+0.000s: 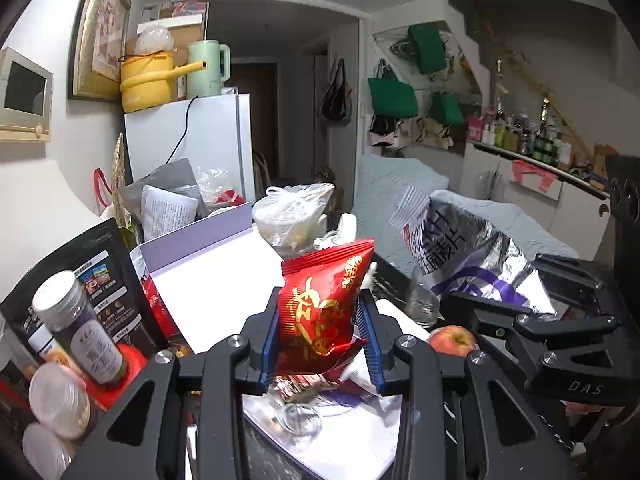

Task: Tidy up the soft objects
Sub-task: 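Carry the red packet and chip bag with both grippers over the lavender box, then lower both packets into the box and open both grippers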

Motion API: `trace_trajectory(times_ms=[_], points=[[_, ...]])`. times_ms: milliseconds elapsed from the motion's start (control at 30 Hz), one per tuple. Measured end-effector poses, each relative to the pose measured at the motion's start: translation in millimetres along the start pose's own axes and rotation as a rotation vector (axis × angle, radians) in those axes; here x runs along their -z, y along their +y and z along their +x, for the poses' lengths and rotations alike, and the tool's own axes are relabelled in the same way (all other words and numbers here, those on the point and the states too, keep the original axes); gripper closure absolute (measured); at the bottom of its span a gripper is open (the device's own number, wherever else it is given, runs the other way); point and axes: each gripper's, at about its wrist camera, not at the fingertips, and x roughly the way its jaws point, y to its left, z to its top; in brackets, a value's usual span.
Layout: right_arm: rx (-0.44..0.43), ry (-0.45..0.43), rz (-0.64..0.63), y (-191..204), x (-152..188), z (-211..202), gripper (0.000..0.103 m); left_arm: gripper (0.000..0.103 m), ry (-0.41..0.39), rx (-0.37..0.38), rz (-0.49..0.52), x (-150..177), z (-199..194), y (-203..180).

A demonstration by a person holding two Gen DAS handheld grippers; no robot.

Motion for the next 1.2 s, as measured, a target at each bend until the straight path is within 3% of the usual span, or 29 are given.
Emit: trace_trajectory(times_ms=[333,700,933,1200], points=[[0.008,0.114,0.030,-28,-11,76,0.064,0.068,0.133,-0.073,-0.039,-8,74,26],[0.010,0.274,0.099,-49,32,145,0.064,0.068,0.327,-0.116,-0.055,35,148,39],[0.013,0.350,0.110,-52,62,163,0.064,0.068,0.436,-0.105,-0.069,73,171,37],[-0.035,0.400,0.170,-56,100,166,0.064,0.068,0.490,-0.073,-0.092,98,172,33]])
